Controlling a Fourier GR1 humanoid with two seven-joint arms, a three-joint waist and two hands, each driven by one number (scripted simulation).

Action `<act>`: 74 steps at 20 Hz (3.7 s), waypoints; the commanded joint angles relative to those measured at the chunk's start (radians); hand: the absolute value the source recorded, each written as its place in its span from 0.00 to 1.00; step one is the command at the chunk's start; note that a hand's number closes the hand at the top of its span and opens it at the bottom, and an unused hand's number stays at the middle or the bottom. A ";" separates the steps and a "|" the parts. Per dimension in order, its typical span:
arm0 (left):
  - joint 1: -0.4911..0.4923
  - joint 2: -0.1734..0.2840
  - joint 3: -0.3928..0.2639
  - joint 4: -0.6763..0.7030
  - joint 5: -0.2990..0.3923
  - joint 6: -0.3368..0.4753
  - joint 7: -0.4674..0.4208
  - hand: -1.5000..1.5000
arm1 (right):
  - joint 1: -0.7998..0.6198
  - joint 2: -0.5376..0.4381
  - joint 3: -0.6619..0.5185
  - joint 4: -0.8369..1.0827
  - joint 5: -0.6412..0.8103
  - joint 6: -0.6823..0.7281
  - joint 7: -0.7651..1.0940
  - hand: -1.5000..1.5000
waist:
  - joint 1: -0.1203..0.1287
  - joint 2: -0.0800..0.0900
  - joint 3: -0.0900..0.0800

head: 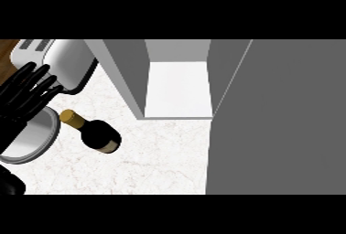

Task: Pick up the wine, place it into the cabinet and close the cabinet

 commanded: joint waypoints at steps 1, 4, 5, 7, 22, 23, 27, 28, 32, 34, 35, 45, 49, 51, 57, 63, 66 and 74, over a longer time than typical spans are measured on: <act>0.014 -0.047 -0.057 0.048 -0.087 -0.017 -0.045 0.00 | -0.021 -0.021 -0.041 -0.150 -0.095 -0.021 0.118 0.00 | 0.002 0.000 0.000; -0.001 -0.069 -0.070 0.137 -0.142 -0.041 -0.103 0.00 | 0.065 0.009 -0.027 -0.171 -0.099 0.001 0.069 0.00 | -0.005 0.000 0.000; 0.005 -0.042 -0.049 0.150 -0.118 -0.076 -0.103 0.00 | 0.013 -0.013 -0.069 -0.154 -0.123 0.001 0.092 0.00 | 0.000 0.000 0.000; 0.030 -0.058 -0.048 0.160 -0.114 -0.104 -0.138 0.00 | 0.022 -0.018 -0.069 -0.177 -0.130 0.010 0.102 0.00 | 0.001 -0.001 0.000; -0.016 -0.074 -0.019 0.428 -0.300 -0.157 -0.387 0.00 | -0.021 0.026 -0.017 -0.193 -0.054 -0.026 0.165 0.00 | 0.000 -0.001 0.000; -0.036 -0.044 -0.004 0.517 -0.308 -0.215 -0.437 0.00 | -0.045 0.004 -0.085 -0.103 -0.113 0.020 0.102 0.00 | 0.001 0.001 0.000; -0.032 -0.014 0.010 0.575 -0.315 -0.268 -0.483 0.00 | -0.014 0.036 -0.028 -0.177 -0.052 -0.014 0.130 0.00 | -0.001 0.000 0.000; 0.009 -0.096 -0.056 0.543 -0.402 -0.227 -0.540 0.00 | -0.039 -0.010 -0.103 -0.179 -0.136 -0.003 0.181 0.00 | -0.002 -0.001 0.000; -0.044 -0.035 -0.020 0.661 -0.358 -0.308 -0.559 0.00 | 0.009 0.068 0.013 -0.132 -0.006 0.005 0.076 0.00 | 0.001 0.000 0.000; -0.027 -0.087 -0.042 0.661 -0.384 -0.270 -0.581 0.00 | -0.026 0.013 -0.051 -0.205 -0.108 -0.002 0.172 0.00 | -0.003 -0.001 0.000; -0.015 -0.056 -0.035 0.706 -0.420 -0.304 -0.637 0.00 | -0.067 0.020 -0.075 -0.151 -0.099 -0.021 0.164 0.00 | 0.001 0.000 0.000; -0.077 -0.038 -0.039 0.828 -0.468 -0.317 -0.720 0.00 | -0.014 0.018 -0.074 -0.202 -0.100 0.011 0.155 0.00 | -0.001 -0.001 0.000; -0.086 -0.056 -0.049 0.870 -0.490 -0.309 -0.760 0.00 | 0.038 0.006 -0.110 -0.182 -0.136 0.056 0.107 0.00 | -0.002 -0.001 0.001; -0.128 -0.060 -0.052 0.935 -0.515 -0.290 -0.778 0.00 | -0.022 0.026 -0.046 -0.166 -0.070 0.023 0.142 0.00 | -0.001 0.000 0.000; -0.097 -0.065 -0.068 1.036 -0.588 -0.294 -0.915 0.00 | -0.068 0.011 -0.077 -0.148 -0.106 0.023 0.162 0.00 | -0.002 0.001 0.000; -0.127 -0.065 -0.072 1.106 -0.599 -0.316 -0.969 0.00 | -0.091 0.029 -0.034 -0.198 -0.066 -0.028 0.219 0.00 | -0.004 0.001 -0.001; -0.169 -0.106 -0.067 1.067 -0.561 -0.268 -0.869 0.00 | -0.029 0.018 -0.096 -0.177 -0.127 0.024 0.155 0.00 | -0.003 -0.001 0.001; -0.174 -0.086 -0.074 1.219 -0.581 -0.383 -1.014 1.00 | -0.004 0.049 -0.045 -0.120 -0.067 0.041 0.091 0.00 | -0.006 0.002 0.000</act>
